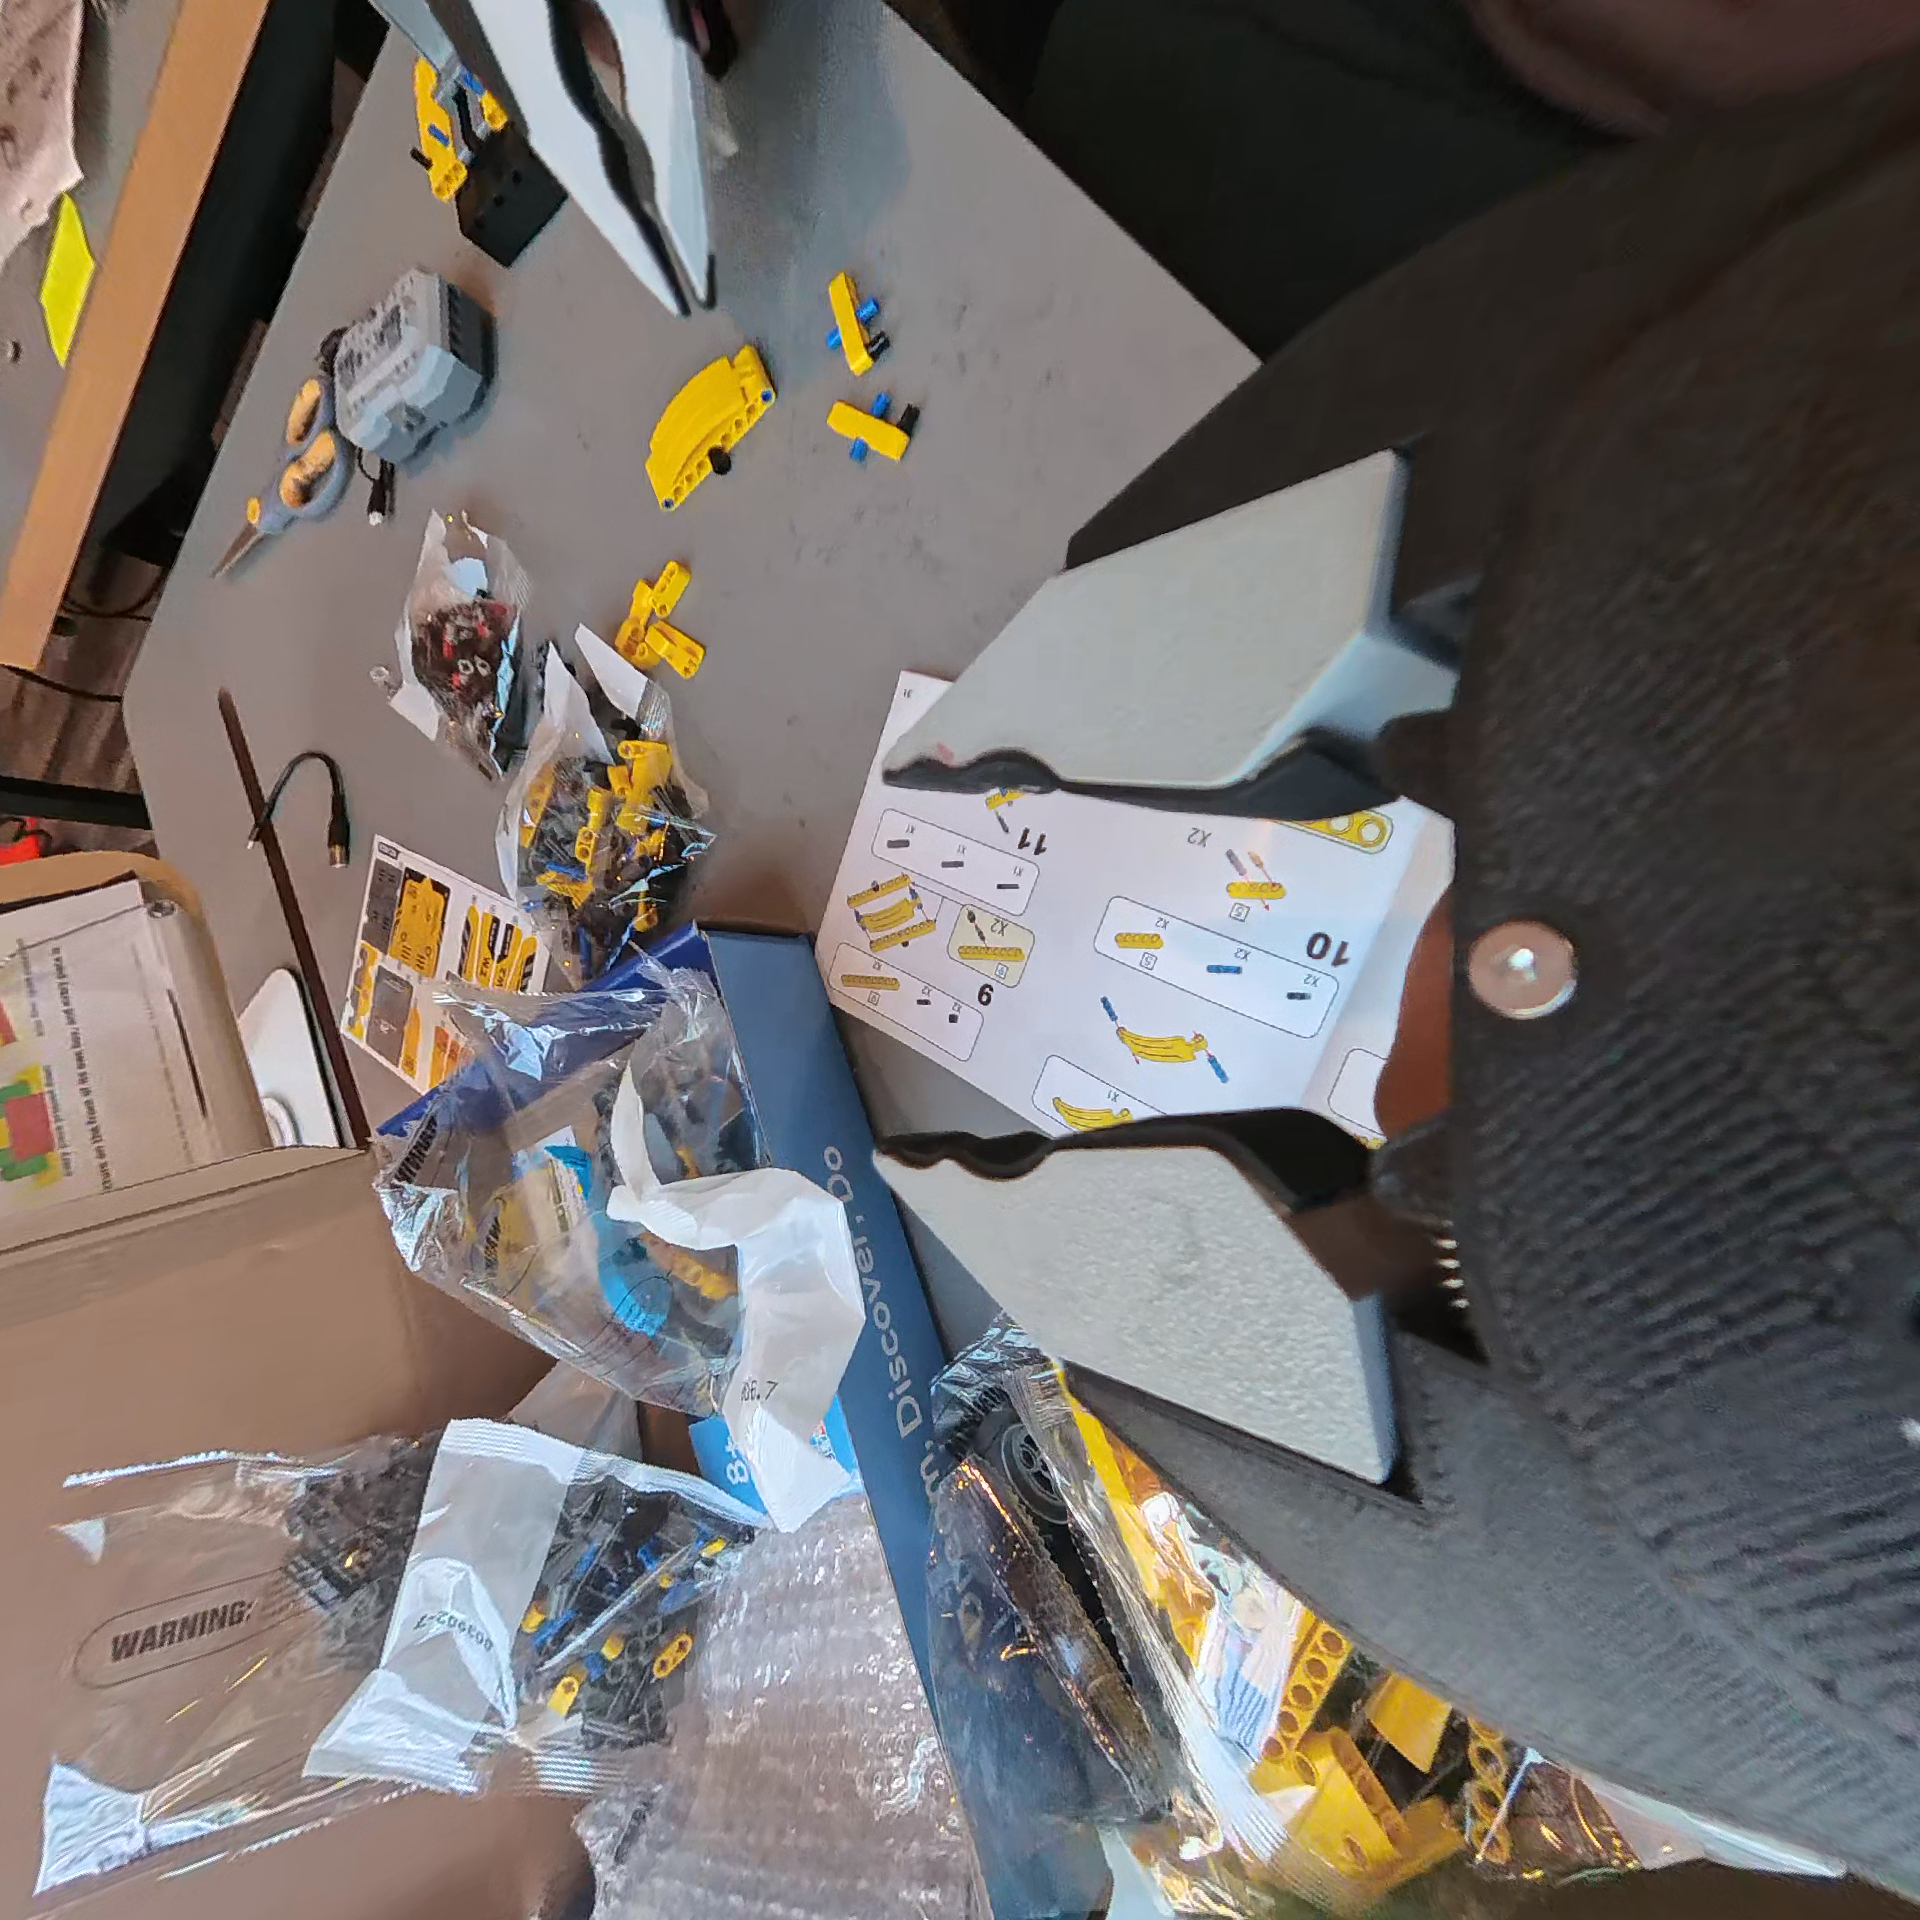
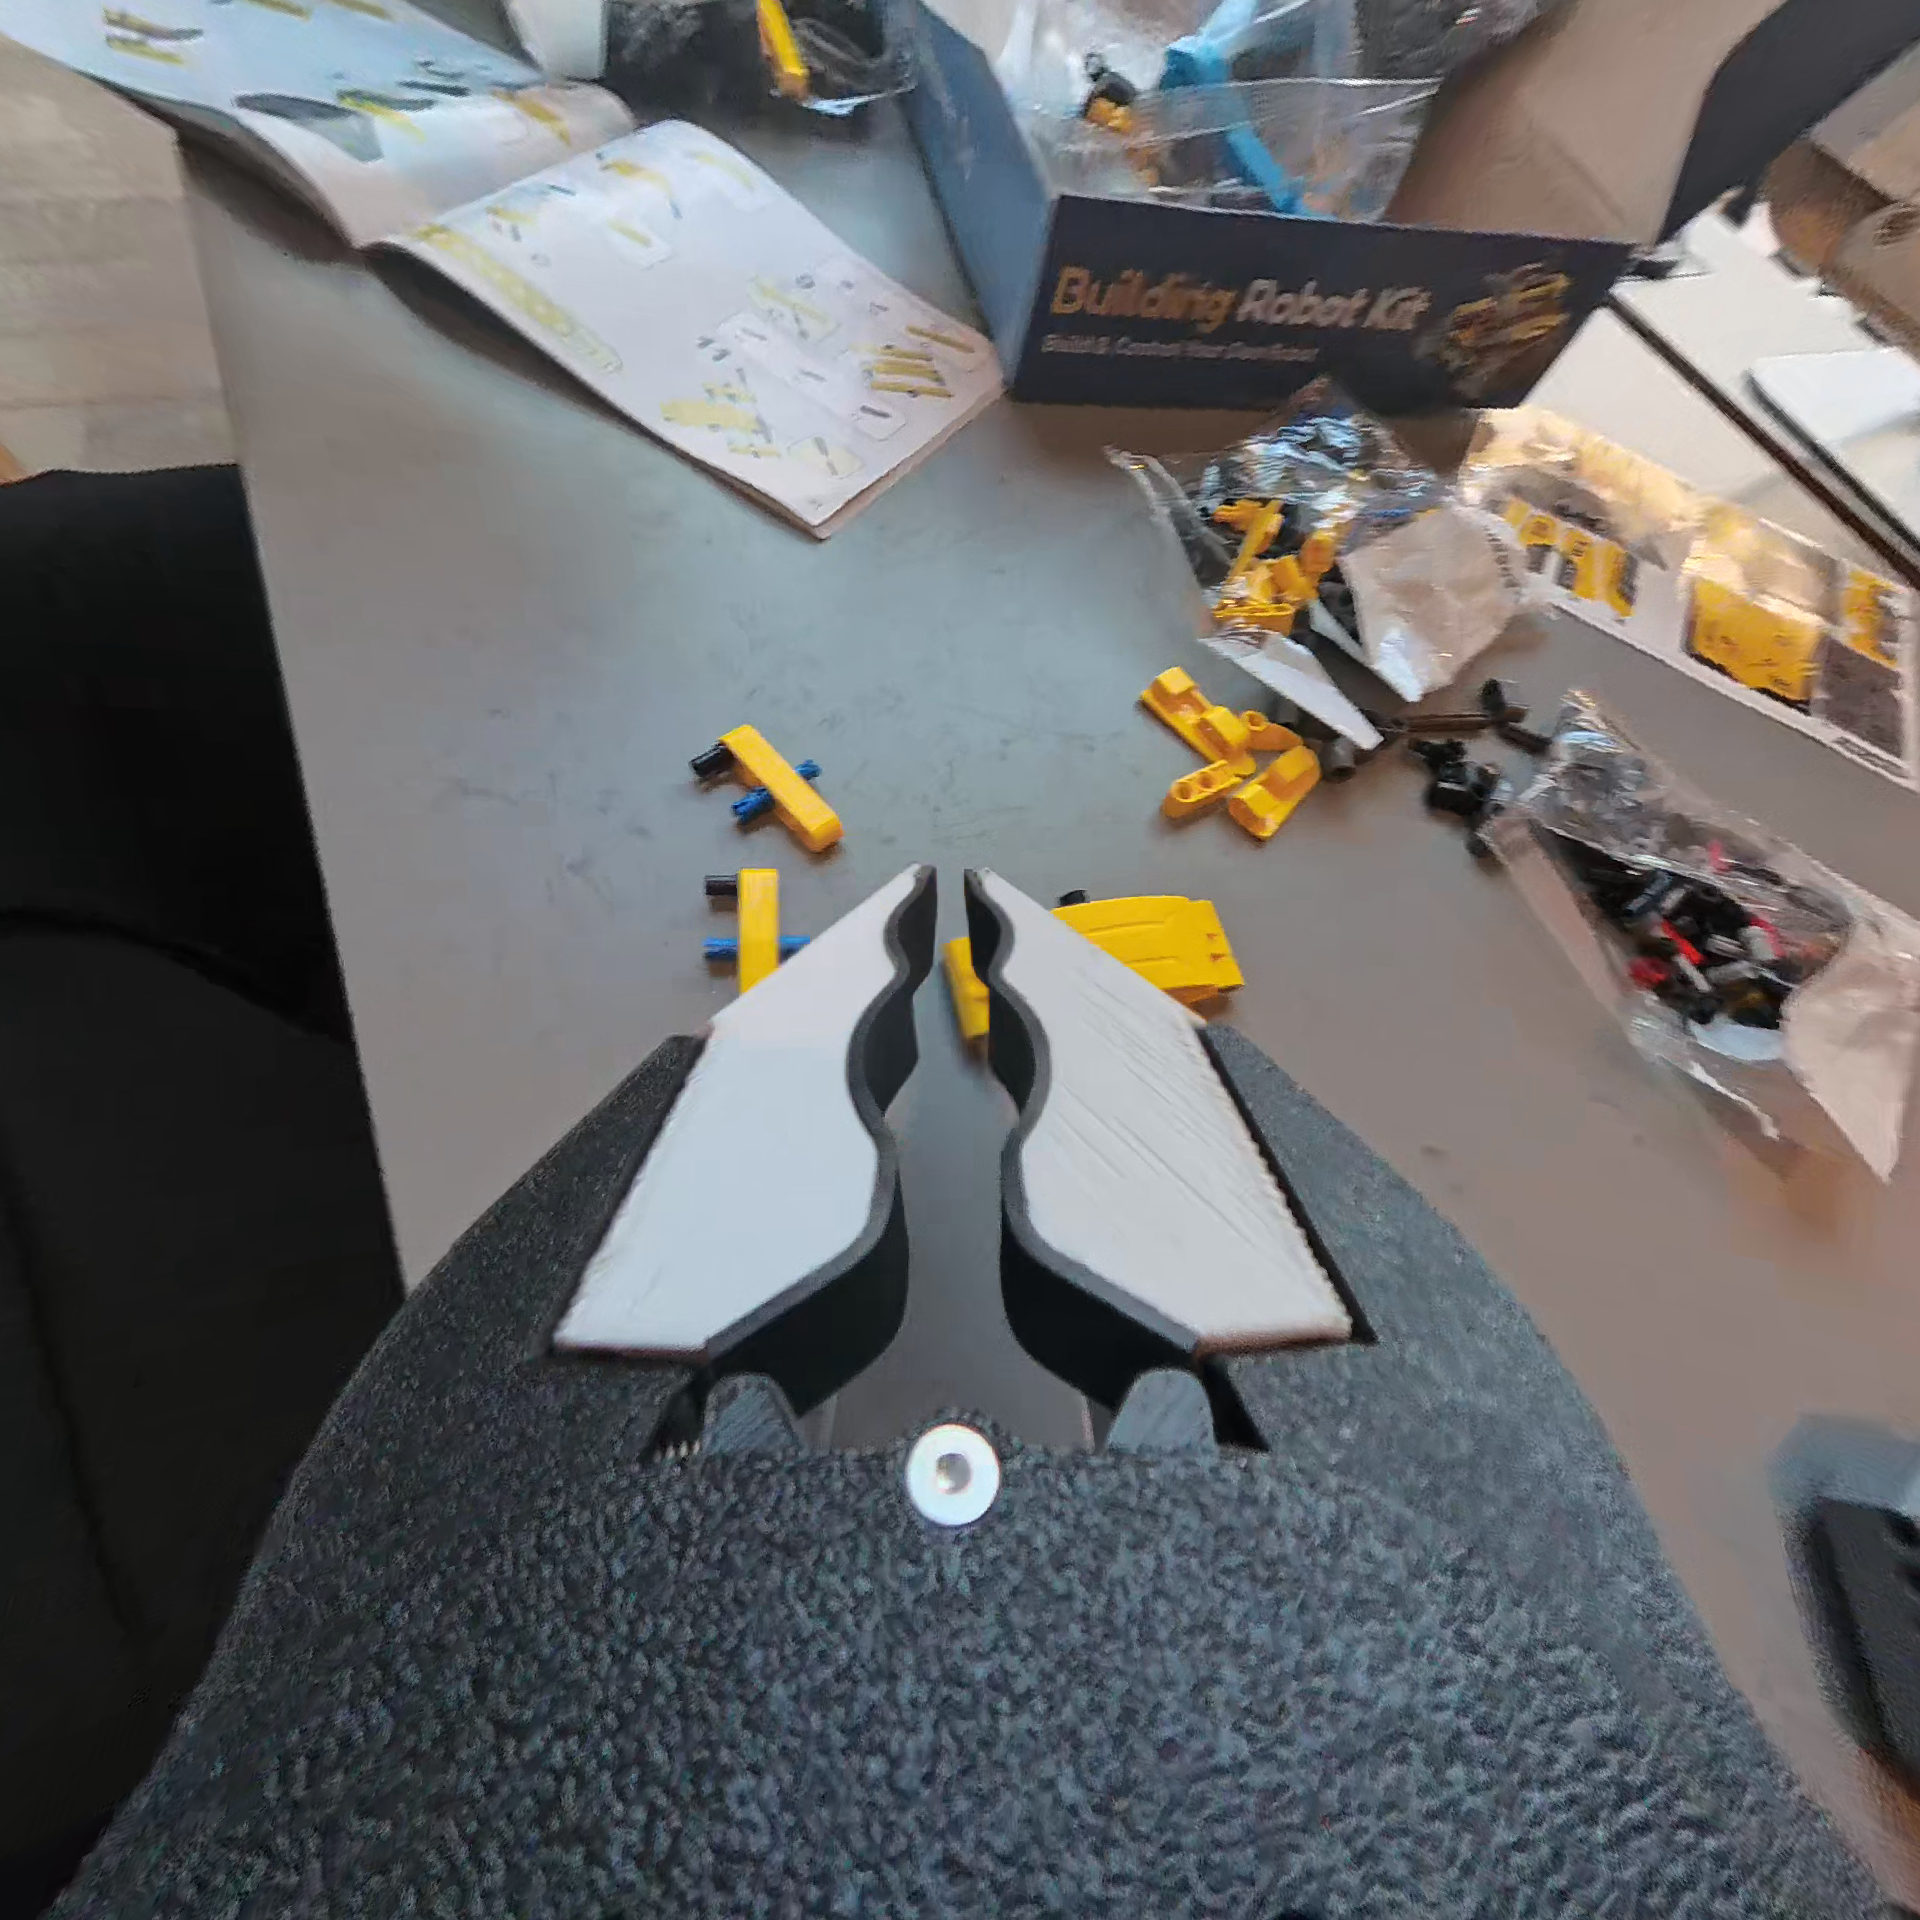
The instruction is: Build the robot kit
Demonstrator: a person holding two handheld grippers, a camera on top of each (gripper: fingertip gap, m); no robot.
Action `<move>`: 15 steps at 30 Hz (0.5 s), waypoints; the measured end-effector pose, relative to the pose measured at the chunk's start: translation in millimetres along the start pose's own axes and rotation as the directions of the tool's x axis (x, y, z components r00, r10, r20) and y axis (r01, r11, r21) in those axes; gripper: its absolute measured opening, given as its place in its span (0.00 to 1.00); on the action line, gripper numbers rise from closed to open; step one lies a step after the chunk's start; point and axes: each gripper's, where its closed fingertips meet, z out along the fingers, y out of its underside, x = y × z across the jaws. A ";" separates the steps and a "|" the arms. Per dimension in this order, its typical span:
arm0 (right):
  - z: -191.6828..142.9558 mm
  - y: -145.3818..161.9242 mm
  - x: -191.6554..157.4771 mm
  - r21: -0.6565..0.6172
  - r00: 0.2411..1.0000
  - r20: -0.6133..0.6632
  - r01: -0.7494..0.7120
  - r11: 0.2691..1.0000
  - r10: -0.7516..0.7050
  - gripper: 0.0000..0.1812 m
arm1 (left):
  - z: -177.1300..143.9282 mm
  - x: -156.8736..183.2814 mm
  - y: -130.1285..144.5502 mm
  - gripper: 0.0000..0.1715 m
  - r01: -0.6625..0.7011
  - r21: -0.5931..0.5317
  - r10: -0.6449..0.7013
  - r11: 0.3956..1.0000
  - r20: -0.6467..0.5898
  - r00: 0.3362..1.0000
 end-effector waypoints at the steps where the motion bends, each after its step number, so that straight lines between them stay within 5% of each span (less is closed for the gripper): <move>1: -1.3 0.4 9.7 -0.001 0.998 -0.058 0.002 1.000 -0.002 0.03 | 0.8 0.1 0.6 0.37 0.003 -0.002 -0.003 1.000 -0.001 1.000; 5: -12.3 6.2 50.8 -0.028 0.955 -0.295 -0.021 0.999 0.012 0.00 | 3.1 -1.1 0.5 0.37 0.023 -0.002 -0.023 1.000 0.008 1.000; 15: -10.2 31.9 72.5 -0.073 0.925 -0.359 -0.162 0.984 0.125 0.01 | 9.0 -8.4 7.4 0.19 0.035 -0.048 -0.031 0.998 0.081 0.996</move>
